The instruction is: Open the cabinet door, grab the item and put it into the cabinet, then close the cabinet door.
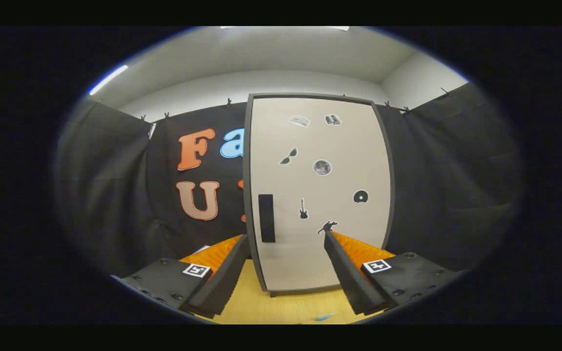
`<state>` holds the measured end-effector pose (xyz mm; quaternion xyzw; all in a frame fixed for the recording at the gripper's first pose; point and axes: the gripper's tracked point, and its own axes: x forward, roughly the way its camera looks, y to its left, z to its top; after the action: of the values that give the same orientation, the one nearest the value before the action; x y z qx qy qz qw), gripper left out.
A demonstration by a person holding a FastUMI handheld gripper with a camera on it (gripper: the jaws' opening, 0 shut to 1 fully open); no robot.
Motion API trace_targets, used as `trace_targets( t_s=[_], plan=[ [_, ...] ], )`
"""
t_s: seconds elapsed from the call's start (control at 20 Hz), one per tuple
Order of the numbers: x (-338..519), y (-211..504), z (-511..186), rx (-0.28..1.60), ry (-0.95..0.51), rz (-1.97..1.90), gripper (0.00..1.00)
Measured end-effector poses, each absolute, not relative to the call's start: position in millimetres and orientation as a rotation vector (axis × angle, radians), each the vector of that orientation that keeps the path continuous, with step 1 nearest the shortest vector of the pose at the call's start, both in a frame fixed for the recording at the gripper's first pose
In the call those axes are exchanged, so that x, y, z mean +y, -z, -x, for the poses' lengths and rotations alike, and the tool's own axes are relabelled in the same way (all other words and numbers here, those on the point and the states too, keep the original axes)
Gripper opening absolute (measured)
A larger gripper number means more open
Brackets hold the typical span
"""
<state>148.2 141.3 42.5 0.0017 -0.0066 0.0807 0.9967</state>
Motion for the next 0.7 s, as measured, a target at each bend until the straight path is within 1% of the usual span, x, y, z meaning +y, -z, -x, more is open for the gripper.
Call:
trace_targets(
  t_s=[0.4, 0.7],
  plan=[
    [179.4, -27.7, -236.2, 0.067, -0.157, 0.022, 0.98],
    [194.8, -8.7, -279.3, 0.129, -0.162, 0.013, 0.98]
  ],
)
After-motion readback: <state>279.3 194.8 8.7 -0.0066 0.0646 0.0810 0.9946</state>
